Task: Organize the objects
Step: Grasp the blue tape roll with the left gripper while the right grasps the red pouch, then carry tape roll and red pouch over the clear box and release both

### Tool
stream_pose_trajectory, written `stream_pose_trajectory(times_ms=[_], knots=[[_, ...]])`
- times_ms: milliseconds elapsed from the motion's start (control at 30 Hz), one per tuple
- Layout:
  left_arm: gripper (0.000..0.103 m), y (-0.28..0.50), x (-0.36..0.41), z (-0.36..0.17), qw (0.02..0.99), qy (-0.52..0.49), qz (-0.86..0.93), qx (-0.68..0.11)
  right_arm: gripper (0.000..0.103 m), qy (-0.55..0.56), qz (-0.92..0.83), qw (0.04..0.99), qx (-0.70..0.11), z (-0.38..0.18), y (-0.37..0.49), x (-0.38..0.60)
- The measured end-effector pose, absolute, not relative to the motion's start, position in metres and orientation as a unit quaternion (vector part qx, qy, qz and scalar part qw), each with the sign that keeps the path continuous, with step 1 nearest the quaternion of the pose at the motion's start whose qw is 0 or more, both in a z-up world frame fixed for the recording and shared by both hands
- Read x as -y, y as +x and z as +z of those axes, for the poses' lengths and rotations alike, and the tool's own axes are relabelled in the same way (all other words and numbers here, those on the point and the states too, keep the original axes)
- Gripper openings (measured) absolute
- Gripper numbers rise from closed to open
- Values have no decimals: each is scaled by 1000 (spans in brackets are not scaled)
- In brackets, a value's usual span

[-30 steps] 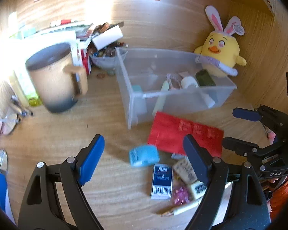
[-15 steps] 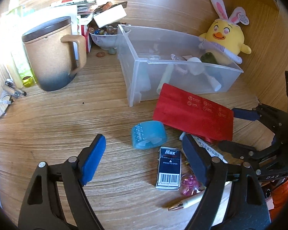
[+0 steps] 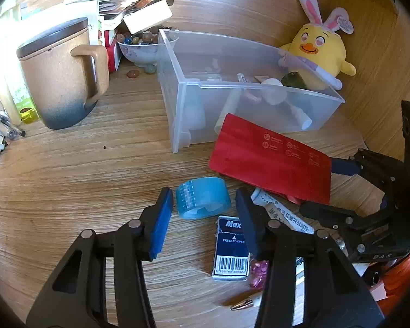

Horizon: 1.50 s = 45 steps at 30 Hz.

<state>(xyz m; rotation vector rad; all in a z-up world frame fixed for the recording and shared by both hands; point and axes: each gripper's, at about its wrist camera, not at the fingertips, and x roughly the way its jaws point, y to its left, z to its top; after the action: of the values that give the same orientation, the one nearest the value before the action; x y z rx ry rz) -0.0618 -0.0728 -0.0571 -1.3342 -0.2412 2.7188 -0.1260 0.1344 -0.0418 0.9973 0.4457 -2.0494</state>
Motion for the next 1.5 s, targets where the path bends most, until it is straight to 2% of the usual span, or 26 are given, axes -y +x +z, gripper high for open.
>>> stream_pose_trajectory(times_ms=[67,833,1500], knots=[[40,-61,72,-56,52,-436,895,78,63,388,-811,400,-177,-40,-123,-135],[40,-47,60,-10,46,-367,926,68,53,331,-847,406,-92,10,-107,-185],[40,-52,52,38,47,-304,949,63,53,277,-864,417,-47,54,-107,-211]])
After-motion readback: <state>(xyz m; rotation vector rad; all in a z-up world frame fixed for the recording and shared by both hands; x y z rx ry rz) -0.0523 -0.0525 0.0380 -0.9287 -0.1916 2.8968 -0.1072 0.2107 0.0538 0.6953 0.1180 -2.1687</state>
